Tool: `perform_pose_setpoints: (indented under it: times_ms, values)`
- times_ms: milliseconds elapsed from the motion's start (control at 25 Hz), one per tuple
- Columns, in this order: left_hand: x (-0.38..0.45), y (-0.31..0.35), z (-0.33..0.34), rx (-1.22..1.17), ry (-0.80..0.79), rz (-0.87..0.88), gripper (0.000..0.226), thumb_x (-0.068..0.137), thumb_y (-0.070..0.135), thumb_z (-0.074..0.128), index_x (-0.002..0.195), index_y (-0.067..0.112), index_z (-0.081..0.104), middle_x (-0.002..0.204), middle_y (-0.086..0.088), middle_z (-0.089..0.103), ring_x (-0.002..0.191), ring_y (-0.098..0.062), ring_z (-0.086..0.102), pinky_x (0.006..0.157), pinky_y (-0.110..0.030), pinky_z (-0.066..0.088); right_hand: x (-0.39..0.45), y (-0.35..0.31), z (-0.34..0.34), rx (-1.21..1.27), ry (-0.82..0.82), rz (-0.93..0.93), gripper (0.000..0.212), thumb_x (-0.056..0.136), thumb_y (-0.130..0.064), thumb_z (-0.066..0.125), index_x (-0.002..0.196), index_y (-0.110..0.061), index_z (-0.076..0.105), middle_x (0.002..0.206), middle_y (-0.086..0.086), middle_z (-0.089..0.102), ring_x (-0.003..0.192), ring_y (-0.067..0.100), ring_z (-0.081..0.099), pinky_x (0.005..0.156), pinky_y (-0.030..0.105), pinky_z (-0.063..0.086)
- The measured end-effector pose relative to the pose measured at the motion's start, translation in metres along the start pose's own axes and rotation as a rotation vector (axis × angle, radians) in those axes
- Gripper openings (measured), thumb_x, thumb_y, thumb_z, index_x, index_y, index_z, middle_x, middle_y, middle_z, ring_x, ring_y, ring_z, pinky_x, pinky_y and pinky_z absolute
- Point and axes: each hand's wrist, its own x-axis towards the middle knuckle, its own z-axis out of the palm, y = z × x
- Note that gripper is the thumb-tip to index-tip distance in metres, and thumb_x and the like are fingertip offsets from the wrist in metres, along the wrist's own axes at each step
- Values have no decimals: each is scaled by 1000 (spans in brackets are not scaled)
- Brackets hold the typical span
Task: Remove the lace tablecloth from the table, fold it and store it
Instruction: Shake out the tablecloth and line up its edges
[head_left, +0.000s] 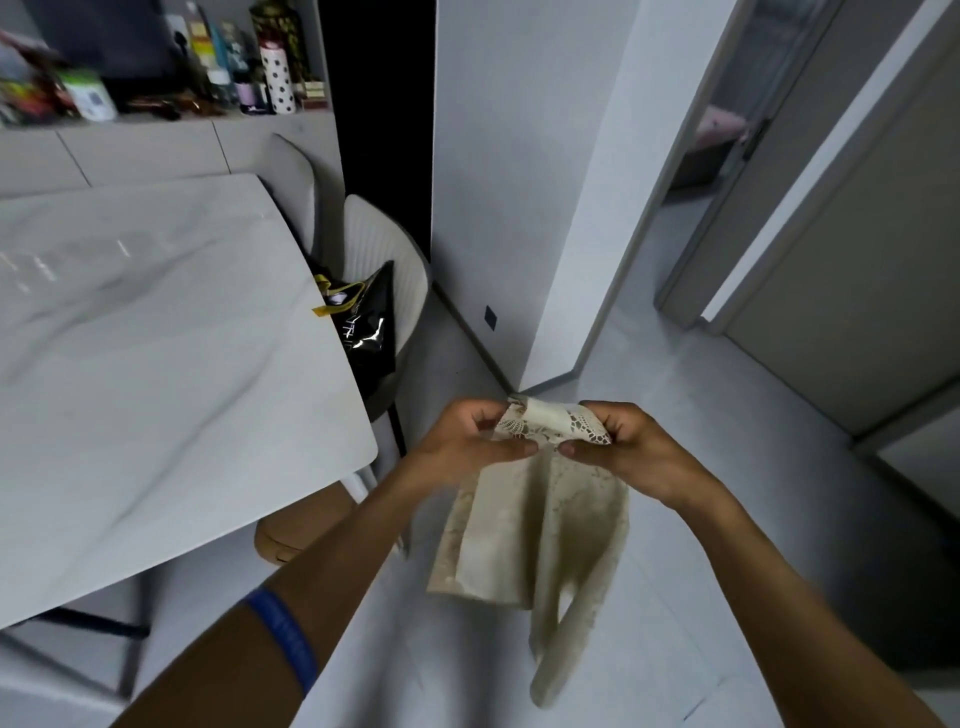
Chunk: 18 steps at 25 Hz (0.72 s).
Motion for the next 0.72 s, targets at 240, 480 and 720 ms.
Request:
perform_pose_setpoints:
  times_ms: [240, 480, 720]
  values:
    - [14, 13, 24, 66, 14, -36, 18, 79, 7, 78, 85, 24, 76, 92, -4, 77, 90, -21, 72, 84, -41, 57, -15, -4, -29, -181, -24, 59, 40, 83, -12, 75, 107, -39, 58, 105, -23, 63, 80, 4, 62, 64, 24, 52]
    - [11, 22, 15, 256, -64, 100, 10, 79, 6, 78, 87, 5, 72, 89, -15, 73, 86, -28, 71, 81, -45, 56, -2, -18, -26, -503, -215, -176, 63, 78, -6, 69, 127, -42, 50, 127, -21, 52, 115, 2, 53, 70, 7, 48]
    - [-1, 17, -10, 325, -41, 36, 10, 79, 8, 78, 85, 3, 72, 86, -17, 72, 84, -34, 69, 78, -49, 56, 12, -3, -22, -662, -202, -72, 24, 80, -38, 76, 100, -40, 64, 96, -27, 62, 82, -5, 63, 61, 8, 50]
